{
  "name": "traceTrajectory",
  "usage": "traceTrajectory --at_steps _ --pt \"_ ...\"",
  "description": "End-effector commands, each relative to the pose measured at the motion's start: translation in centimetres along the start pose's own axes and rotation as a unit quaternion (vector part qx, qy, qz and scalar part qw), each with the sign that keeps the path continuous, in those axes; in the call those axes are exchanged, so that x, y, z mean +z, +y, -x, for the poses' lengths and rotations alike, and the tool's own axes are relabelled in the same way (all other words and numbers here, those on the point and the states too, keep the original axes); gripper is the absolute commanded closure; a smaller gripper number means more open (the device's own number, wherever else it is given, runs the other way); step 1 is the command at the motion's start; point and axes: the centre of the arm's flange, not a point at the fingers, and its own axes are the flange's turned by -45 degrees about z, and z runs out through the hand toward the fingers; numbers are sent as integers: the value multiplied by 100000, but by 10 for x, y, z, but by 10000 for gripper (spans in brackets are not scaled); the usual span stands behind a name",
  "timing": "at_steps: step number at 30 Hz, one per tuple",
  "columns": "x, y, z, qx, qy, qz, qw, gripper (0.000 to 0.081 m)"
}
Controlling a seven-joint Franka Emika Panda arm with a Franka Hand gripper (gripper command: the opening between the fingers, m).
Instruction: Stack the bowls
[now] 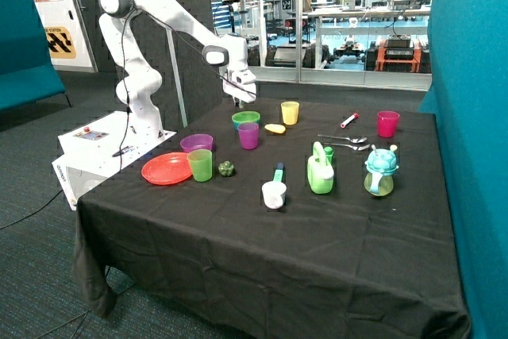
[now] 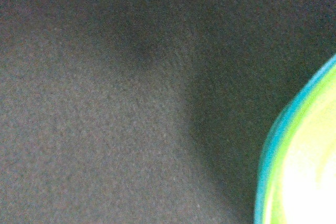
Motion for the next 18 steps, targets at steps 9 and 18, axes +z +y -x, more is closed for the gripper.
traceTrajectory --at_steps 9,18 --pt "-38 37 13 4126 397 -56 99914 31" --pt "-42 65 33 9359 393 -77 99560 94"
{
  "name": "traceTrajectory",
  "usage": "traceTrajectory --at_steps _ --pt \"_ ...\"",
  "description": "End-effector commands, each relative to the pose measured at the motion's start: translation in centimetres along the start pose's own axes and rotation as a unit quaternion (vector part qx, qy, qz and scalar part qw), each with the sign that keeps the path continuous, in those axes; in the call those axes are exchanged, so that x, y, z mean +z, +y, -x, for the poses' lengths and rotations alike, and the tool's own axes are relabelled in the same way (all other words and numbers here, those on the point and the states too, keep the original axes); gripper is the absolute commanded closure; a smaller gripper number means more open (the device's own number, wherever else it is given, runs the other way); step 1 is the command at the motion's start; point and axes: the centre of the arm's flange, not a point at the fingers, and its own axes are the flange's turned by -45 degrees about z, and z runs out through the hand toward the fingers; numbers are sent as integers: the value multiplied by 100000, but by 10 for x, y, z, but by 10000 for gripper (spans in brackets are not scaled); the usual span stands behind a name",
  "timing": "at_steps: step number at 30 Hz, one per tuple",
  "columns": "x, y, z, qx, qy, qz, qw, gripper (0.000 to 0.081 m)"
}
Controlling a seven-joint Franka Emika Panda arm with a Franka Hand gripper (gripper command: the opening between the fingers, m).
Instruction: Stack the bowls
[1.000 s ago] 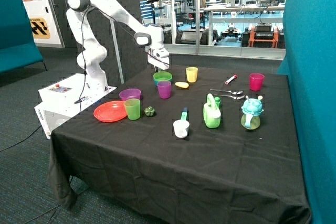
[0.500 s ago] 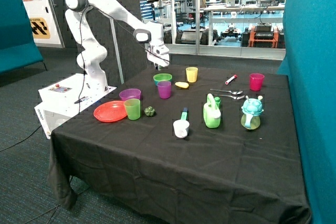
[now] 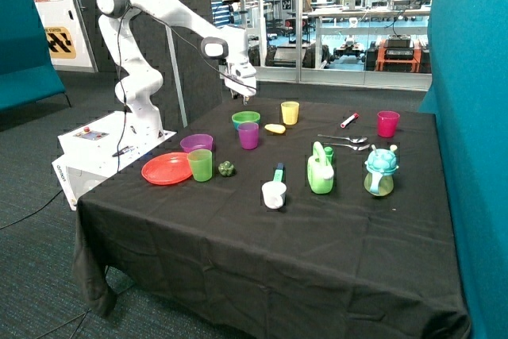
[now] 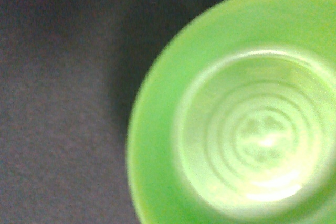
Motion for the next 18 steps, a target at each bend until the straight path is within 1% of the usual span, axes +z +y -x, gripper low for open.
traceTrajectory --at_steps 1,2,5,9,13,14,15,16,18 --pt "-8 30 13 4747 -227 -89 99887 103" --pt "-8 31 15 4903 -227 -89 99879 105" --pt "-9 34 23 5765 -228 -87 99833 159" --pt "-9 35 32 6278 -229 -86 99802 180" --pt "-11 36 40 6846 -229 -84 99765 221" --pt "-12 37 42 7037 -229 -84 99752 244" --pt "-13 38 44 7171 -229 -84 99742 244" --pt "-14 38 46 7541 -230 -83 99715 265" --pt "-16 41 50 8150 -230 -81 99667 261"
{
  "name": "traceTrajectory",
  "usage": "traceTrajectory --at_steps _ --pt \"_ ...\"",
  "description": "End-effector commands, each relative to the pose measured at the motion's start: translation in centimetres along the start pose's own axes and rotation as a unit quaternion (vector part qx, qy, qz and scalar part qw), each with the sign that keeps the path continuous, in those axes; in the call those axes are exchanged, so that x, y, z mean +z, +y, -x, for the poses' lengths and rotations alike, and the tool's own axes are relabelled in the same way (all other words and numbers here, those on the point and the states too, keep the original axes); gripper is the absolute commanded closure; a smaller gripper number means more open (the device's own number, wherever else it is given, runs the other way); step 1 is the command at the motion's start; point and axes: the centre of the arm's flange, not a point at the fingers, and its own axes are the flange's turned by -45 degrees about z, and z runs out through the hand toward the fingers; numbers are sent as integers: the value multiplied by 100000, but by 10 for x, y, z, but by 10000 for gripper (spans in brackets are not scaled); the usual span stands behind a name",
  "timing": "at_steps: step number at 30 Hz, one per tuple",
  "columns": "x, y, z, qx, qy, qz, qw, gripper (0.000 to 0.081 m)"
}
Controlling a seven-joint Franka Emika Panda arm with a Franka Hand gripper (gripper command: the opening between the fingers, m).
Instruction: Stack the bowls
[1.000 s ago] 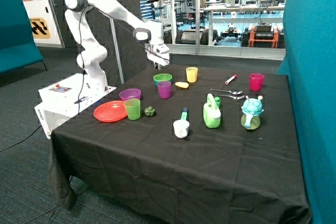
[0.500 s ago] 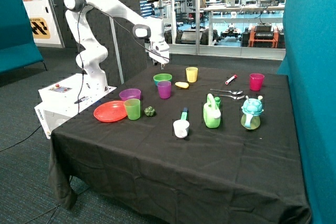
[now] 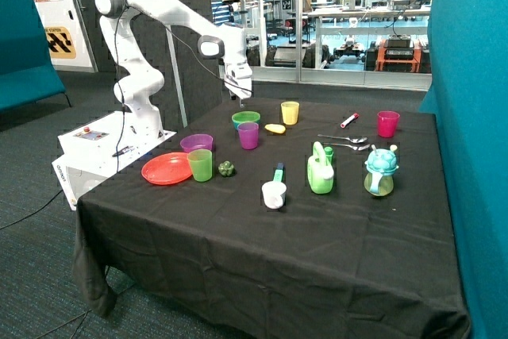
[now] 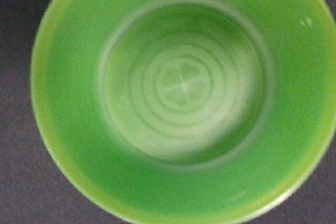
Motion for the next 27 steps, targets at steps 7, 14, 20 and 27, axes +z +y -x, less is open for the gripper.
traceTrajectory --at_steps 7,14,20,27 --pt "-13 20 33 3843 143 162 99926 297" --pt "-18 30 51 5445 146 159 99851 370" --pt "-19 39 69 7065 149 157 99750 359" --pt "-18 50 90 9291 152 154 99567 360"
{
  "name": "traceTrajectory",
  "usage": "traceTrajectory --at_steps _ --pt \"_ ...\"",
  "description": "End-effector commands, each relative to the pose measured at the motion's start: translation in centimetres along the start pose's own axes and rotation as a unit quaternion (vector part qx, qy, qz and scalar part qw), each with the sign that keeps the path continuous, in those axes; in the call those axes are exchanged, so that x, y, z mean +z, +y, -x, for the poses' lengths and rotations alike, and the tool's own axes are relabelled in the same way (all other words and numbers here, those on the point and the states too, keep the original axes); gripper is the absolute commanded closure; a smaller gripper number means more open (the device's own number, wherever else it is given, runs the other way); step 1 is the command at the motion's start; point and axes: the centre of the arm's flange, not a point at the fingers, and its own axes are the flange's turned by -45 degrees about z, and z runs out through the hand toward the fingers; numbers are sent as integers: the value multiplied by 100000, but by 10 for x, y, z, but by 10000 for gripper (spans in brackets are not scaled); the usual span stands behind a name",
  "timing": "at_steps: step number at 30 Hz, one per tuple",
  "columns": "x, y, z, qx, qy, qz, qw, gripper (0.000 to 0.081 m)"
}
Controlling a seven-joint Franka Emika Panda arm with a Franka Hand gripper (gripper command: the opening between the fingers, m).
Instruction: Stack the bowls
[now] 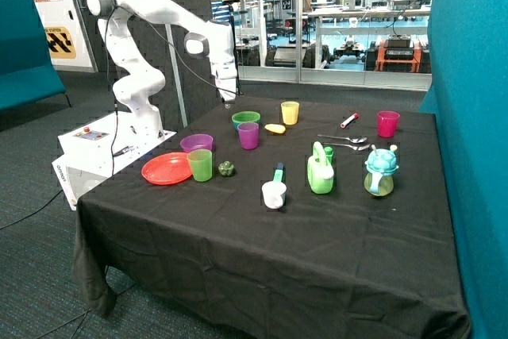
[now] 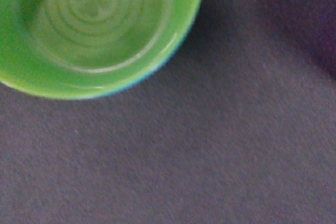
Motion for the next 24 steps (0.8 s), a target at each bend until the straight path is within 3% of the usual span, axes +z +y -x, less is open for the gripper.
traceTrajectory --at_steps 1,24 --pt "-2 19 27 2721 87 -84 99963 361" --pt "20 27 66 4091 86 -85 99916 364"
